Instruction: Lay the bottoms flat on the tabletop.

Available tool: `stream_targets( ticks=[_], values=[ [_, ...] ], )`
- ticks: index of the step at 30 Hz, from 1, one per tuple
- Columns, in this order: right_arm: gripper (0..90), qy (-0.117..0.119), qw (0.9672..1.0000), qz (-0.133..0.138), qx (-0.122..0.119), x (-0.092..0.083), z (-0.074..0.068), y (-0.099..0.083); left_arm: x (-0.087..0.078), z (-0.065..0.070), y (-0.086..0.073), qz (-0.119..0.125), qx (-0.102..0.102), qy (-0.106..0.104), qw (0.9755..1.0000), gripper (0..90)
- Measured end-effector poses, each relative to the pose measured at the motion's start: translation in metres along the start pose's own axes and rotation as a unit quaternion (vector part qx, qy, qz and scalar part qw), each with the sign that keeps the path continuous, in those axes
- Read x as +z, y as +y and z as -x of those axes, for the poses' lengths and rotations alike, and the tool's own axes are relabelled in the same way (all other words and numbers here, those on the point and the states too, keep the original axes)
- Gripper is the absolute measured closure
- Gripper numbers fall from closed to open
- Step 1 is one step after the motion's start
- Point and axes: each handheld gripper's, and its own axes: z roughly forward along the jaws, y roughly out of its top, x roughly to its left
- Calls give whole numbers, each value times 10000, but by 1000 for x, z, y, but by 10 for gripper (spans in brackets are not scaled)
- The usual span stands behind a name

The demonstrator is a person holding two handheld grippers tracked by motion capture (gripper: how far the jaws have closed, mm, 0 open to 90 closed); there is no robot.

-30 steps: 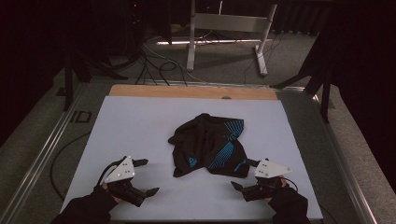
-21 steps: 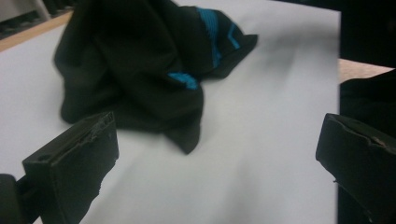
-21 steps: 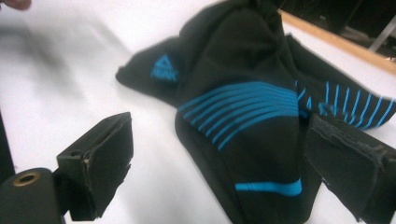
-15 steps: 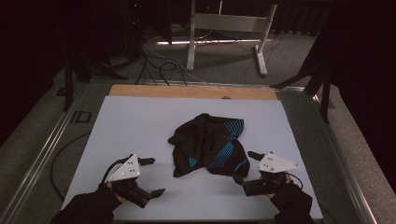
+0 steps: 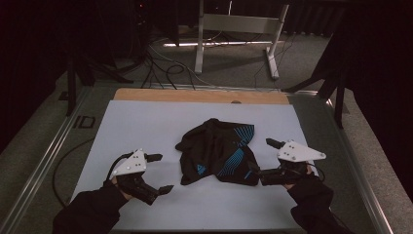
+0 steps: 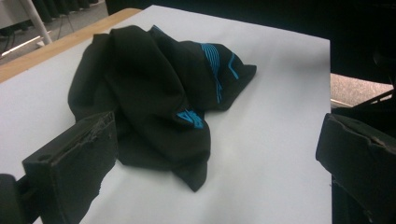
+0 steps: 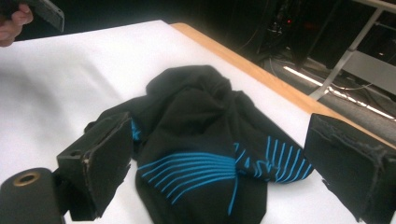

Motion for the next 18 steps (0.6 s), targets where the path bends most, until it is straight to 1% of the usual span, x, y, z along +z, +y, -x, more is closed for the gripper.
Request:
stream_targets(
  ticks=[3,4,7,8,11,14,15,17,18],
  values=[
    [87,-34,10000,-1,-41,1,2,3,0,-2,4,28,-21,12,10000,3],
    [87,-58,10000,0,-75,4,5,7,0,-5,8,38,-41,47,10000,3],
    [87,-74,10000,6,-65,6,7,10,1,-9,11,21,-62,81,9999,3],
    [87,-112,9999,6,-74,9,10,13,2,-11,15,-7,-58,90,9999,3],
    [87,-154,9999,0,-40,15,14,16,4,-13,18,-67,-23,119,9999,3],
    [87,-159,9999,-13,-4,19,16,17,8,-17,23,-79,-74,162,9998,3],
    [87,-185,9998,-17,47,24,18,18,8,-17,23,-79,-74,162,9998,3],
    [87,-201,9998,-56,46,28,20,18,10,-19,25,-95,-80,180,9998,3],
    [87,-231,9997,-75,44,30,20,18,14,-20,27,-136,-92,225,9996,3]
  ],
)
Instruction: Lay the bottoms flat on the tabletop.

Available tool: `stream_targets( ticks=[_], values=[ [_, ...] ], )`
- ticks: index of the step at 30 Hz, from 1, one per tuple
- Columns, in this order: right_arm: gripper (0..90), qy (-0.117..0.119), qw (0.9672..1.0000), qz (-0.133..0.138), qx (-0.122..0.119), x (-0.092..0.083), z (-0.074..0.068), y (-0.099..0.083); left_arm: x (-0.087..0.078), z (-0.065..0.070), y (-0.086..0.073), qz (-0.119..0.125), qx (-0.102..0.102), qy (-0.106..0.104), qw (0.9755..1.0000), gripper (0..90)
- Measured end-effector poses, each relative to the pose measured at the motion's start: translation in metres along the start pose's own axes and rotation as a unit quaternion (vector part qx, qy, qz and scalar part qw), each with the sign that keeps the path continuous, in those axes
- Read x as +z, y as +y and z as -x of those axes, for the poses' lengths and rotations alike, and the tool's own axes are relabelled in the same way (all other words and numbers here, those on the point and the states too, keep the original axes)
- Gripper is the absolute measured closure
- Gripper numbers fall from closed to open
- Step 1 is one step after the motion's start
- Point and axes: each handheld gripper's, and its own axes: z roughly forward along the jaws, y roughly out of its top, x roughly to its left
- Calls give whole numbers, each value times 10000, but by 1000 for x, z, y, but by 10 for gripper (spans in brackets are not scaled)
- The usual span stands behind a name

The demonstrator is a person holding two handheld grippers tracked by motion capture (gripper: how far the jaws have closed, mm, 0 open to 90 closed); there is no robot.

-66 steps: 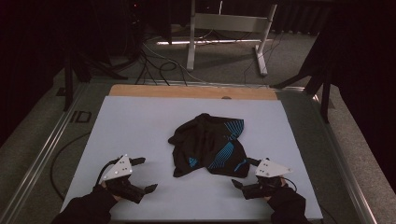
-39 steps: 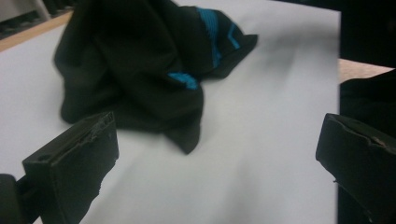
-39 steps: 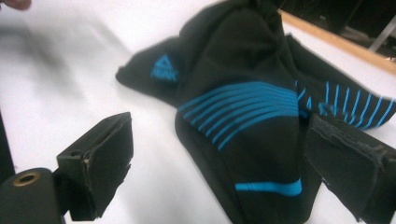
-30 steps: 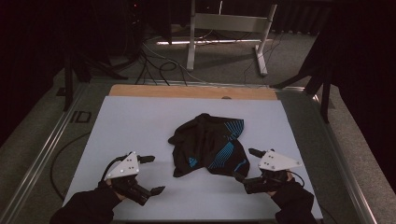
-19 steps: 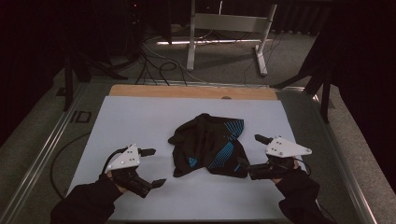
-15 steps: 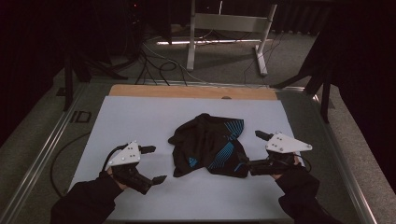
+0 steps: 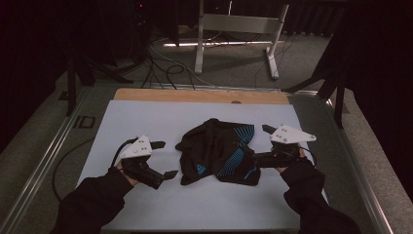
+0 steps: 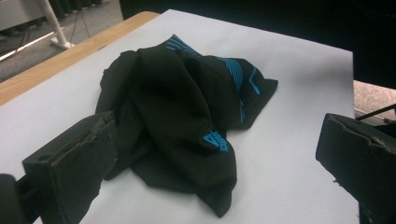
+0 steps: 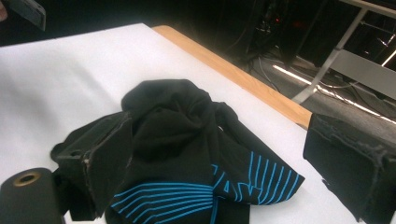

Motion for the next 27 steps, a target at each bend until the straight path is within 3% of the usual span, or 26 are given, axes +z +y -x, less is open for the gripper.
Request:
stream_targets(
  ticks=[7,17,19,27],
  values=[
    [87,-51,9999,-105,54,14,3,-4,12,-4,3,-67,-51,62,9999,3],
    [87,-60,9995,-278,106,28,2,-17,39,-8,1,-279,-108,-3,9996,3],
    [86,5,9990,-365,267,32,2,-25,46,-8,0,-335,-121,-13,9994,4],
    [86,-65,9971,-579,481,41,-3,-49,73,-5,-7,-569,-213,-92,9981,3]
  ],
)
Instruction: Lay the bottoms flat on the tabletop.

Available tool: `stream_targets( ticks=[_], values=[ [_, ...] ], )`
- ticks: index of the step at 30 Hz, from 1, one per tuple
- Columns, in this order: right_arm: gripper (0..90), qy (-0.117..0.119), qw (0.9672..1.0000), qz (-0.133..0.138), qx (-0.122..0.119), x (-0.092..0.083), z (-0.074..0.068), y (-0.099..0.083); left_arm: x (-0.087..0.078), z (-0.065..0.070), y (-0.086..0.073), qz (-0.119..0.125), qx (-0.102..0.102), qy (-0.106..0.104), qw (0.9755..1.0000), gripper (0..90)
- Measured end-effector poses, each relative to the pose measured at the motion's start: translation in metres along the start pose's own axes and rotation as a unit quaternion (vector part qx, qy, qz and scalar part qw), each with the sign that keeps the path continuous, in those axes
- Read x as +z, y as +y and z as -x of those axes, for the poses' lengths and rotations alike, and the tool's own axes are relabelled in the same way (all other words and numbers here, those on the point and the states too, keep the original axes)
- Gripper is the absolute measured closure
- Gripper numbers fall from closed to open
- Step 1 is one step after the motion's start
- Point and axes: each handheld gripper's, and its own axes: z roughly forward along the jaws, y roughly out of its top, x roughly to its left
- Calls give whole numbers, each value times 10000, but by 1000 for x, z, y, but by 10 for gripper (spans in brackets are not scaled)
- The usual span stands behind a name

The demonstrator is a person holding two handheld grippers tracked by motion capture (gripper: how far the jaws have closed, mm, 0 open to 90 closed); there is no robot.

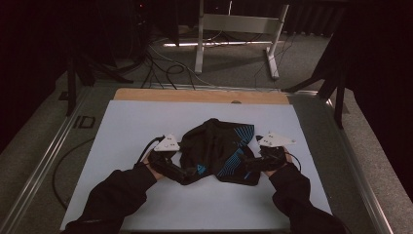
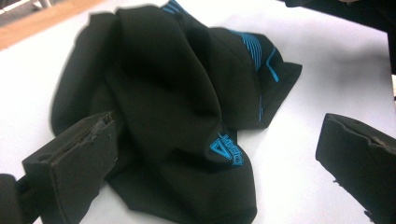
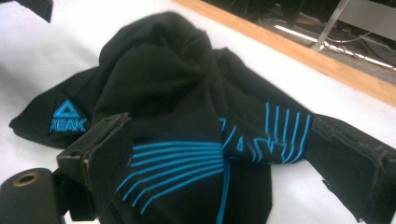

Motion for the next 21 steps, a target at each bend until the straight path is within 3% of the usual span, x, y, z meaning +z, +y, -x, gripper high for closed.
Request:
stream_targets(
  ticks=[4,6,9,16,17,18,20,21],
  values=[
    [87,73,9999,-136,-11,6,-3,-6,7,0,-3,-82,-28,0,10000,4],
    [87,141,9995,-296,20,16,-7,-11,14,-1,-5,-102,-131,40,9999,4],
    [87,282,9988,-389,137,24,-9,-15,19,-1,-7,-164,-128,177,9996,4],
    [102,299,9973,-663,19,36,-15,-25,36,-6,-14,-336,-131,327,9988,14],
    [157,290,9970,-712,-1,38,-15,-27,40,-7,-15,-440,-210,415,9979,18],
    [156,321,9968,-738,1,40,-15,-29,40,-7,-15,-440,-210,415,9979,18],
    [198,292,9964,-801,-22,42,-16,-31,46,-9,-16,-553,-444,389,9967,18],
    [214,276,9959,-858,-54,44,-17,-32,48,-9,-16,-595,-467,367,9965,18]
  ],
)
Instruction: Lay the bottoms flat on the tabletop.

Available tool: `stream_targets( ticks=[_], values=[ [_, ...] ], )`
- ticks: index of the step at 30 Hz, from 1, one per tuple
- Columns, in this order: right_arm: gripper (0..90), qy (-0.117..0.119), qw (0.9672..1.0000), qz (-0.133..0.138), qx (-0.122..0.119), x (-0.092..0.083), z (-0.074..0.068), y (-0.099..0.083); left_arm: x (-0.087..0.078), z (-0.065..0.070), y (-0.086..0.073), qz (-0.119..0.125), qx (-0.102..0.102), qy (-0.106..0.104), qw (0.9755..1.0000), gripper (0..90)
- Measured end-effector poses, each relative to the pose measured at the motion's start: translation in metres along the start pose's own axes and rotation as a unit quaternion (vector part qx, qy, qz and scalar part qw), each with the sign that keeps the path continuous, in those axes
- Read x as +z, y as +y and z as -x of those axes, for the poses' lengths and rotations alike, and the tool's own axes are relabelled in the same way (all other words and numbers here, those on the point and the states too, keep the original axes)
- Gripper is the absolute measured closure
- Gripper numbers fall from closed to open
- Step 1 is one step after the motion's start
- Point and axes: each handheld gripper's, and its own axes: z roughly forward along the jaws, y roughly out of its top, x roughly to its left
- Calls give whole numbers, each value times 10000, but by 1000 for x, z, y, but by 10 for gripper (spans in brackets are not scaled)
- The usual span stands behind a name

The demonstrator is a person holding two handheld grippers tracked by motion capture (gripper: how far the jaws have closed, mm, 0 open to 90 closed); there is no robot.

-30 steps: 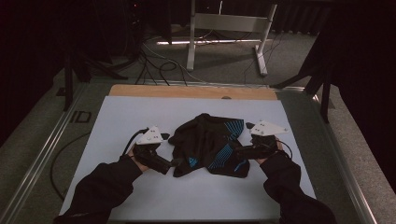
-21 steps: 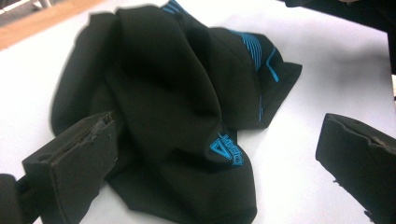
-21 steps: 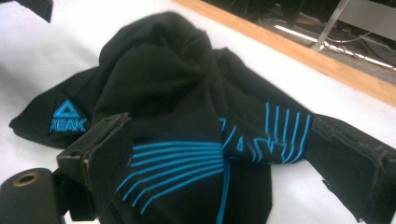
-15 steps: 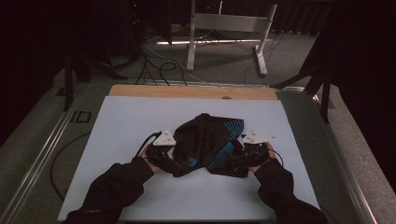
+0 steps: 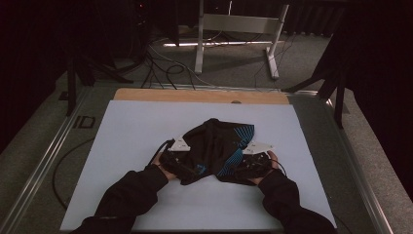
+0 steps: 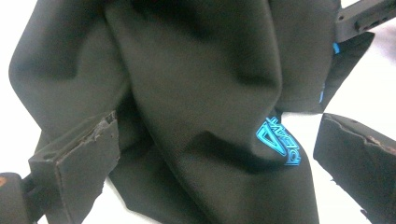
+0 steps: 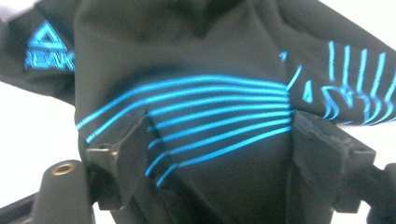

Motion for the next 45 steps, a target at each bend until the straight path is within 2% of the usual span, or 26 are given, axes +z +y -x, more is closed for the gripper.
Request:
stream_targets(
  ticks=[1,2,4,6,8,10,11,12,13,14,15,16,17,18,21,24,25,27,29,35,38,40,45],
  values=[
    [214,0,10000,0,0,0,0,0,0,0,0,0,0,0,10000,18],
    [286,-34,9999,-95,-34,3,-1,-1,4,1,0,-106,49,15,9999,21],
    [343,-68,9998,-160,-104,4,-1,-2,6,2,0,-167,79,19,9998,24],
    [390,-130,9996,-221,-86,4,-2,-2,11,3,-1,-314,187,44,9993,50],
    [462,-182,9995,-266,-59,4,-2,-2,12,3,-1,-332,198,51,9992,102],
    [578,-318,9989,-332,-58,3,-2,-2,12,3,-3,-328,246,36,9992,197],
    [607,-344,9987,-366,-62,3,-1,-2,11,3,-3,-312,258,33,9992,260],
    [664,-353,9986,-389,-52,3,0,-2,11,3,-3,-312,258,33,9992,354],
    [664,-353,9986,-389,-52,3,0,-2,10,3,-4,-290,275,38,9992,354],
    [735,-356,9985,-411,-49,3,1,-3,9,3,-4,-241,281,45,9993,409],
    [826,-311,9984,-461,-66,1,3,-2,6,2,-4,-152,280,78,9995,580],
    [873,-293,9984,-474,-47,0,4,-2,6,2,-4,-152,280,78,9995,625],
    [886,-247,9985,-490,-10,-1,5,-2,5,2,-4,-136,296,75,9994,706],
    [889,-244,9984,-502,-4,-2,6,-1,2,1,-3,-102,327,161,9993,748],
    [892,-272,9986,-458,46,-8,8,2,-2,0,-3,-17,310,179,9994,837],
    [893,-288,9990,-324,68,-18,13,5,-12,-4,-1,23,316,309,9990,886],
    [893,-288,9990,-324,68,-18,13,5,-12,-4,-1,23,316,309,9990,889],
    [896,-289,9992,-186,189,-30,16,7,-20,-8,-2,100,284,358,9989,892],
    [895,-369,9992,-142,105,-38,18,7,-25,-10,-2,145,227,370,9990,893],
    [895,-311,9991,-25,290,-55,22,1,-39,-13,-6,119,248,463,9985,894],
    [895,-302,9989,-98,341,-58,23,-6,-47,-14,-14,65,238,470,9986,894],
    [895,-309,9988,-154,358,-60,23,-10,-51,-14,-18,-2,313,517,9982,895],
    [895,-137,9983,-340,461,-62,21,-26,-57,-14,-26,-101,284,445,9986,894]
  ],
)
